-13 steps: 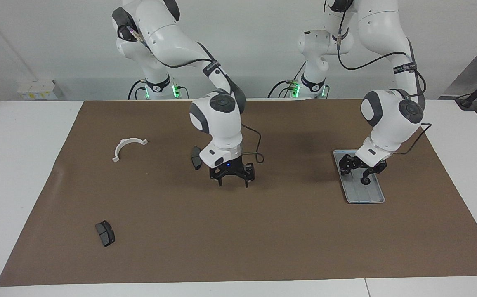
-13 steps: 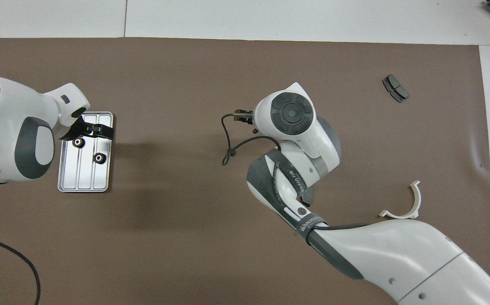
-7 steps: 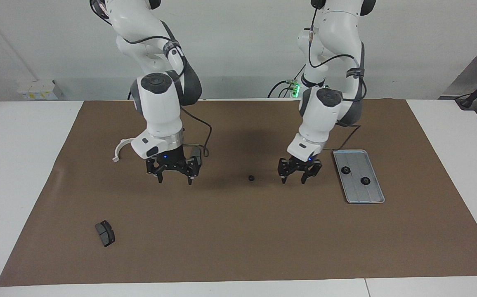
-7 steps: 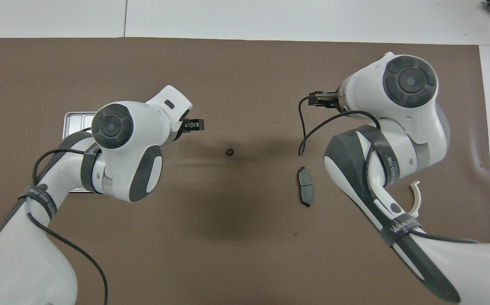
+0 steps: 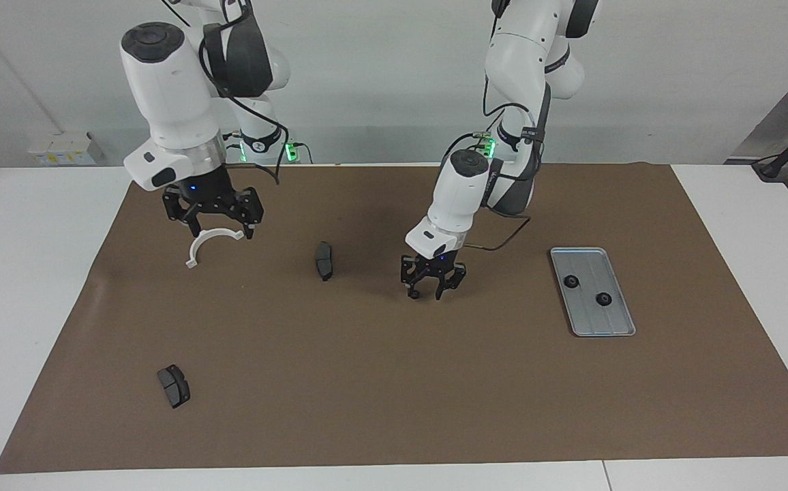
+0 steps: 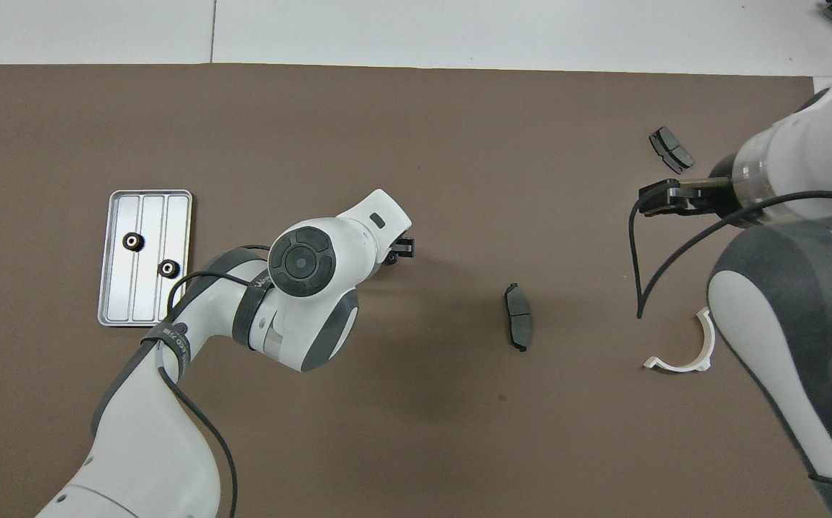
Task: Pick bearing gear from pile to tray
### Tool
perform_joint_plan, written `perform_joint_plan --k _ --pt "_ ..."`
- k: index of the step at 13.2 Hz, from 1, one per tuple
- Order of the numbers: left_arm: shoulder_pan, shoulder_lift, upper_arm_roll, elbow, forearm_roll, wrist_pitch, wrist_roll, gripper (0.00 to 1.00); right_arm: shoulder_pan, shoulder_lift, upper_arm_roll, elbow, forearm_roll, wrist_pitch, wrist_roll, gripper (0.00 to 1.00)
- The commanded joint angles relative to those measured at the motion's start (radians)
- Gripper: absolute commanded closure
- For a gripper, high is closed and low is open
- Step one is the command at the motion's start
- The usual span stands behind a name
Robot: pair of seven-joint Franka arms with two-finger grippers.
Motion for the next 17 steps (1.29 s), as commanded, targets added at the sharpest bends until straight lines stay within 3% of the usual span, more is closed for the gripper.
perform_joint_plan --k 1,3,9,14,17 --pt "-0.034 0.011 0.019 -0.011 0.002 0.023 0.008 0.42 -0.041 -0.056 0.009 -0.019 0.03 -0.078 -0.053 0.0" --pt "-0.055 0.016 0.02 -0.013 0.002 0.022 0.008 0.45 -0.042 -0.042 0.011 0.051 0.03 -0.156 -0.052 0.0" --pt "-0.083 0.025 0.023 -0.045 0.004 0.022 0.011 0.47 -0.047 -0.023 0.011 0.099 0.028 -0.161 -0.053 0.0" --pt "-0.084 0.019 0.022 -0.051 0.004 0.005 0.011 0.59 -0.046 -0.023 0.014 0.111 0.03 -0.167 -0.053 0.0" --pt "-0.096 0.016 0.023 -0.056 0.004 -0.004 0.011 0.71 -0.05 -0.02 0.011 0.124 0.042 -0.19 -0.055 0.0"
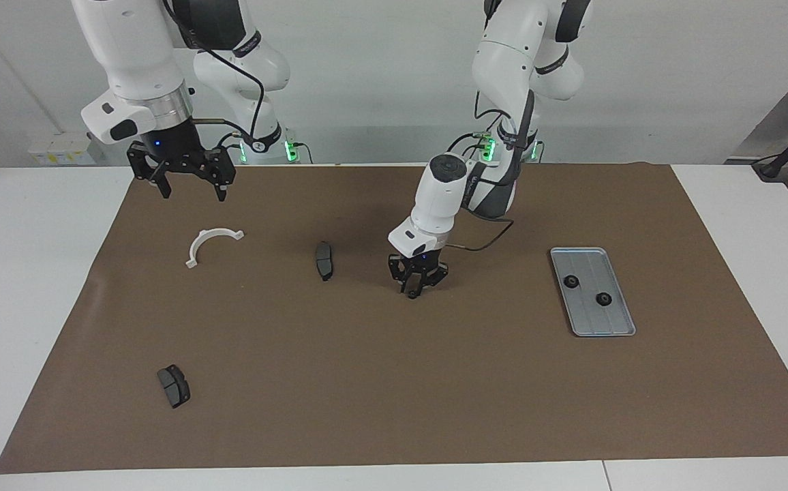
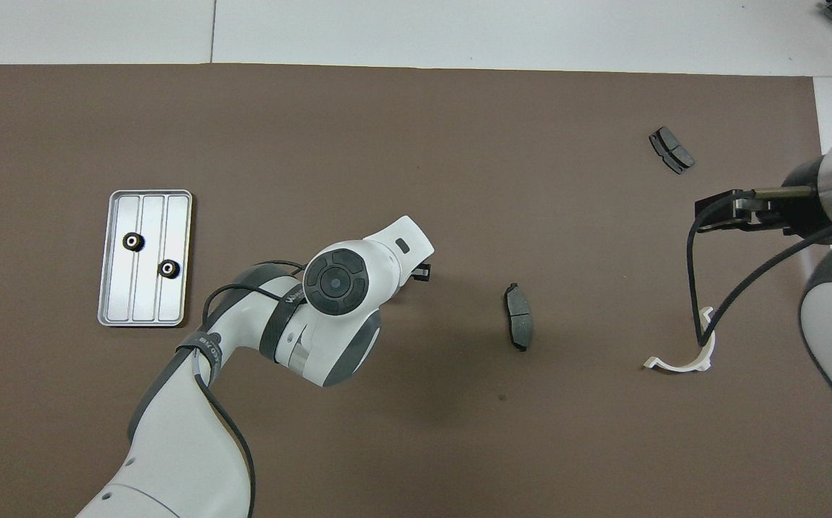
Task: Pick bearing gear from pile to tray
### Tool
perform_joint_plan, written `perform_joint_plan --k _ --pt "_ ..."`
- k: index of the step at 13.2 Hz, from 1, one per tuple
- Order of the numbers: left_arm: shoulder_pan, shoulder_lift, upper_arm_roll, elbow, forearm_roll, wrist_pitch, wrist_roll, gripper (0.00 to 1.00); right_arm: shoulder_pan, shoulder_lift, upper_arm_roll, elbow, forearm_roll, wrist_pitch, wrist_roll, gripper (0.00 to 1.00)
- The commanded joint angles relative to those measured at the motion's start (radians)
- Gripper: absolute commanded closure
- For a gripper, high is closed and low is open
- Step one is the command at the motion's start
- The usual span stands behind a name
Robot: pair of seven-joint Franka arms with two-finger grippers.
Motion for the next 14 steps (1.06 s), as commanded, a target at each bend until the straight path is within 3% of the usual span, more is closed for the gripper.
perform_joint_plan --k 1,9,14 --pt "-0.034 -0.011 0.015 -0.034 0.0 -0.006 0.0 0.73 -0.012 0.017 0.005 0.048 0.029 -0.05 -0.03 0.0" --pt "-0.003 -0.005 0.018 -0.005 -0.002 -0.012 0.001 0.85 0.085 0.017 -0.115 0.062 0.029 -0.125 -0.031 0.0" --pt "0.114 0.033 0.018 0.186 -0.003 -0.188 0.003 0.89 0.124 0.017 -0.153 0.062 0.031 -0.137 -0.032 0.0"
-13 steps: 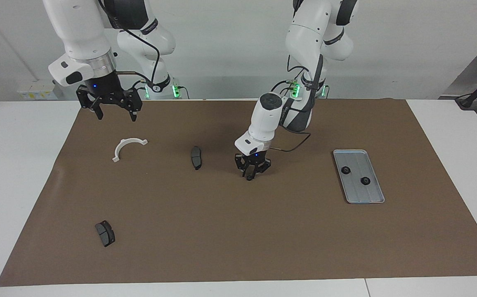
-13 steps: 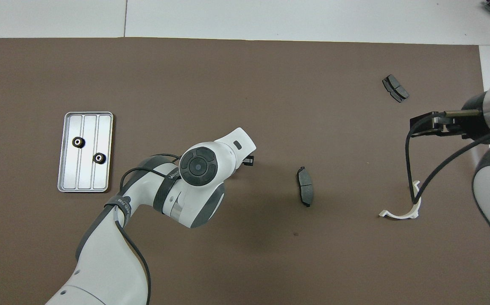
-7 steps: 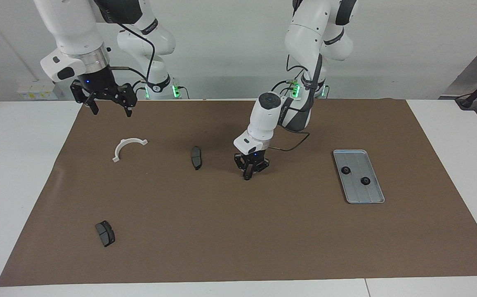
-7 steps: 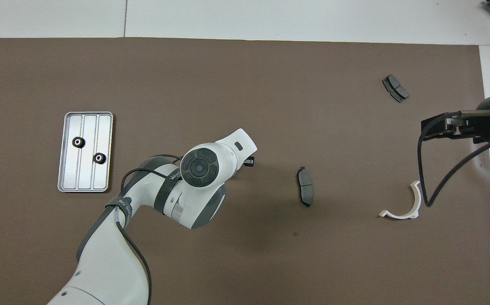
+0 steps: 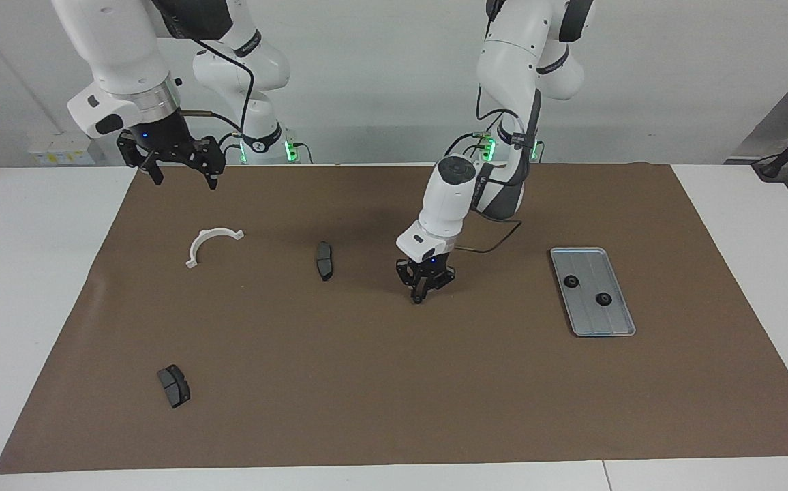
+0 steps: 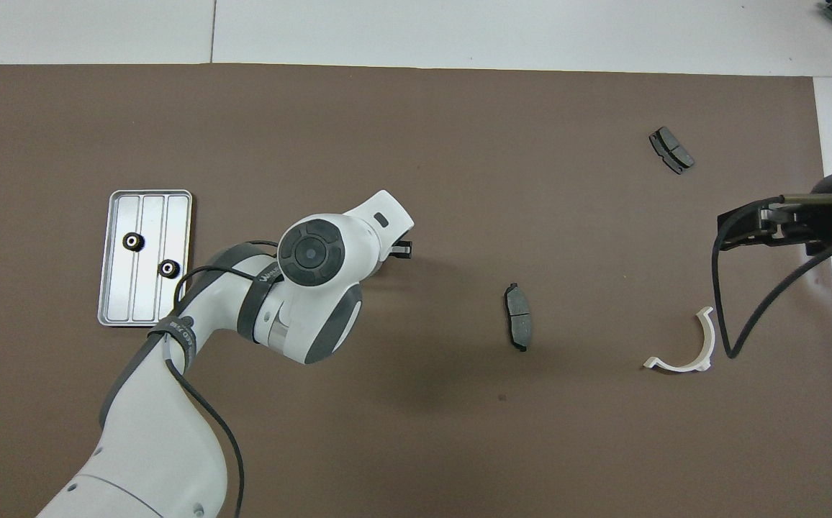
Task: Pick bearing gear from pile to tray
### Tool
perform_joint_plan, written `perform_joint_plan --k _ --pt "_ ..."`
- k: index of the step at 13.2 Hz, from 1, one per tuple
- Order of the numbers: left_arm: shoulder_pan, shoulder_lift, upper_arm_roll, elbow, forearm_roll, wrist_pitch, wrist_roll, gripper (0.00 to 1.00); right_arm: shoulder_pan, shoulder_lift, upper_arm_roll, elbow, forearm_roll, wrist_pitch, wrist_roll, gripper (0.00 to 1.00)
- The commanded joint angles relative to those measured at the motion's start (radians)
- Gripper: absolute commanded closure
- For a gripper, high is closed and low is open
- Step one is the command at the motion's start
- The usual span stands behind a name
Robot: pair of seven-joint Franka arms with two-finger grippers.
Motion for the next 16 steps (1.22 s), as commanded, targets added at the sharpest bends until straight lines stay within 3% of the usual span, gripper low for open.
perform_joint_plan --k 1,5,9,13,16 --pt "0.101 0.045 -0.003 0.166 0.0 -0.155 0.009 0.89 0.048 0.014 -0.045 0.026 0.025 -0.029 -0.03 0.0" --pt "0.306 0.025 -0.004 0.192 0.0 -0.271 0.194 0.9 0.034 0.012 -0.048 0.025 0.063 -0.017 -0.032 0.0" --pt "0.496 -0.012 -0.004 0.172 -0.004 -0.418 0.552 0.9 0.037 0.014 -0.053 0.014 0.068 -0.012 -0.056 0.0" --pt "0.607 -0.082 -0.003 0.084 -0.004 -0.526 0.852 0.9 0.046 0.008 -0.049 0.002 0.069 -0.017 -0.055 0.0" --pt "0.635 -0.143 -0.001 -0.025 -0.004 -0.527 0.988 0.88 0.05 0.006 -0.049 0.0 0.069 -0.016 -0.055 0.0"
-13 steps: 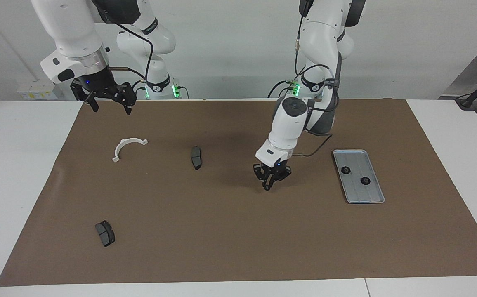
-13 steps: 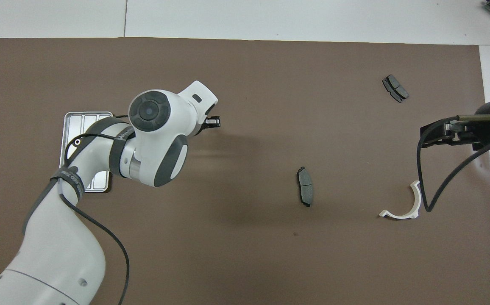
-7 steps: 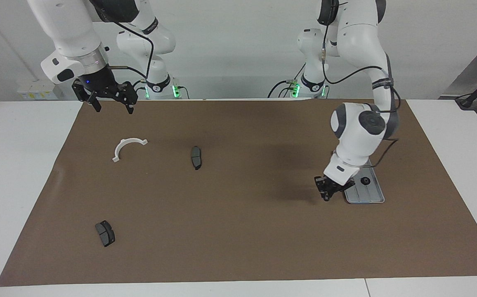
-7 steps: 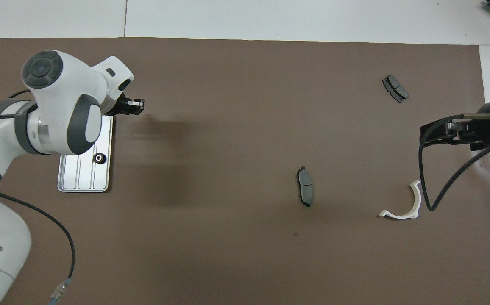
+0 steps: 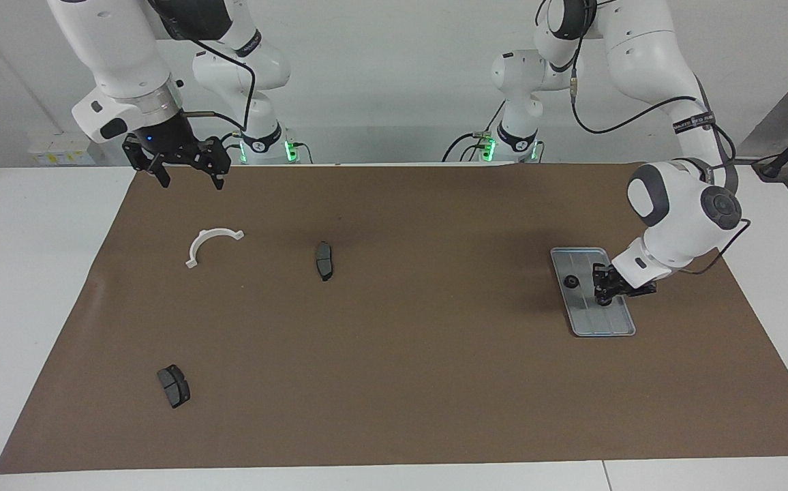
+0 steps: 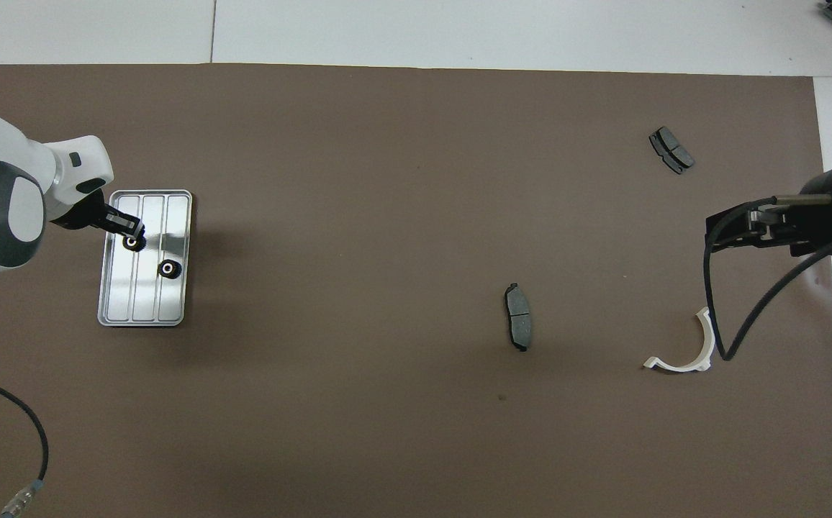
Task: Pick bearing gear from pile to tray
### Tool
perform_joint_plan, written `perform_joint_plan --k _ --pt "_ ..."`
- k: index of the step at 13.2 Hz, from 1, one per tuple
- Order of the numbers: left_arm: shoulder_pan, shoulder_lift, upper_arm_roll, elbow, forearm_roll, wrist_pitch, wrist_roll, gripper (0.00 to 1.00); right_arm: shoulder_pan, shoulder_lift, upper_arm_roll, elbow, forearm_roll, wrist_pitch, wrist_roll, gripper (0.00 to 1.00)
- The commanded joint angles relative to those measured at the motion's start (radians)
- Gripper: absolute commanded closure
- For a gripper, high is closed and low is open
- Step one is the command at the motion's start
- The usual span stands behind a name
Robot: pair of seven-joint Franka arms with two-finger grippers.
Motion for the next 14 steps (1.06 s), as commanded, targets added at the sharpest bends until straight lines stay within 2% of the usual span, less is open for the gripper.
perform_joint_plan --k 1,2,5,7,9,12,14 --pt "0.017 -0.096 -0.008 -0.143 -0.003 0.0 0.138 0.85 -0.007 0.001 -0.003 0.002 0.026 -0.015 -0.037 0.0" --pt "0.031 -0.108 -0.01 -0.175 -0.003 0.002 0.172 0.82 -0.009 0.001 -0.003 0.002 0.026 -0.015 -0.037 0.0" --pt "0.036 -0.13 -0.008 -0.22 -0.001 -0.001 0.229 0.66 -0.009 0.001 -0.003 0.002 0.025 -0.015 -0.037 0.0" --pt "0.036 -0.131 -0.008 -0.218 -0.001 -0.001 0.23 0.4 -0.009 0.001 -0.003 0.002 0.026 -0.015 -0.037 0.0" --pt "0.034 -0.136 -0.008 -0.209 -0.001 0.007 0.229 0.0 -0.01 0.001 -0.003 0.002 0.026 -0.015 -0.037 0.0" --pt "0.035 -0.17 -0.007 -0.165 -0.001 0.014 0.202 0.0 -0.009 0.001 -0.003 0.002 0.025 -0.015 -0.037 0.0" --pt "0.039 -0.212 -0.01 -0.14 -0.001 0.017 0.025 0.0 -0.01 0.001 -0.003 0.002 0.026 -0.015 -0.037 0.0"
